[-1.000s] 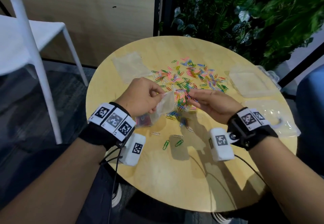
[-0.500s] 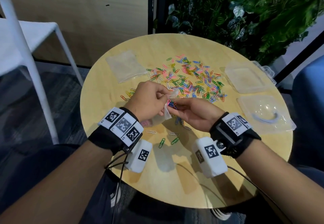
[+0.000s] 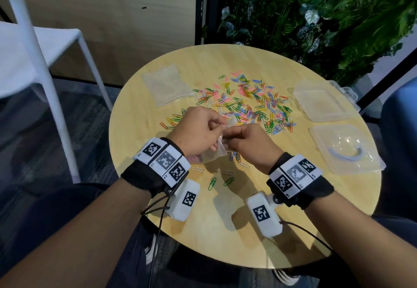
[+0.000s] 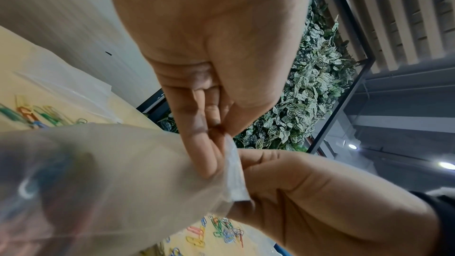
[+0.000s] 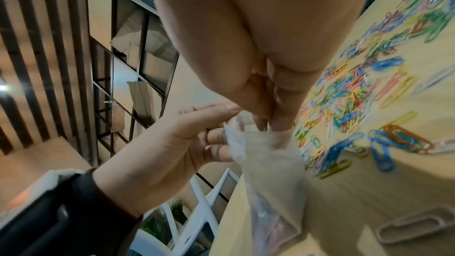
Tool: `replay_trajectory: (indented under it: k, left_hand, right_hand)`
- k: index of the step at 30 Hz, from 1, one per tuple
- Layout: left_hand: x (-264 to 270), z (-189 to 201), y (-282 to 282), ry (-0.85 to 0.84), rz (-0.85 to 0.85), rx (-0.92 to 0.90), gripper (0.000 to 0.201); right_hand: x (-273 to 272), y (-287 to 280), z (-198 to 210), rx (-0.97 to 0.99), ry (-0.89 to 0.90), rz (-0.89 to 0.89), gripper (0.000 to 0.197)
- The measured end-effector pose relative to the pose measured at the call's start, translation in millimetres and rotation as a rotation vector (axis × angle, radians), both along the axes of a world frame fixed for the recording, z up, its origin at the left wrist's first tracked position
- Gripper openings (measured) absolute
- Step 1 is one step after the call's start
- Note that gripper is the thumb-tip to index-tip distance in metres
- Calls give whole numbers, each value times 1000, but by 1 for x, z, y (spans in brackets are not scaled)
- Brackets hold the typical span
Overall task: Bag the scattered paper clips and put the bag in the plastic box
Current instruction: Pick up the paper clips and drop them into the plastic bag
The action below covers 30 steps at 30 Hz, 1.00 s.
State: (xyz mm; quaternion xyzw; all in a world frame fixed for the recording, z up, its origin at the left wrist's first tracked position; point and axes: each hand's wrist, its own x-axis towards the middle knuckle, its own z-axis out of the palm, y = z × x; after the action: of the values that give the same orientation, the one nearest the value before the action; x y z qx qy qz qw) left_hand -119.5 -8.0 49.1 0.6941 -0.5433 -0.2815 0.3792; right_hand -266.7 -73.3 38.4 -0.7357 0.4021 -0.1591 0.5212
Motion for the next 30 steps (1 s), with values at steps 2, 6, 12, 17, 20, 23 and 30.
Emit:
replay_trajectory:
  k: [2,6,12,17,20,23,30]
  left_hand:
    - [1,1,1,3,3,6,14]
    - [3,4,3,-2,-3,19,13]
    - [23,14,10,24,51,-20,16]
    - [44,20,17,31,105,-50,15]
    - [53,26,21,48,116,-56,15]
    - [63,32,23,42,138,-71,13]
    - [74,39,26,86,175,-69,14]
  right_hand:
    - [0,1,-1,-69,-6,3,23]
    - [-2,0,2,-383,122,161,14]
    - [-25,7,21,-394,15,12,17]
    - [-55,21,0,-202,643,4,100]
    - [-48,52,-18,-284,806,104,116]
    - [-26,62,-25,-378,689,60,101]
    - [23,22,-35,-344,662,-109,94]
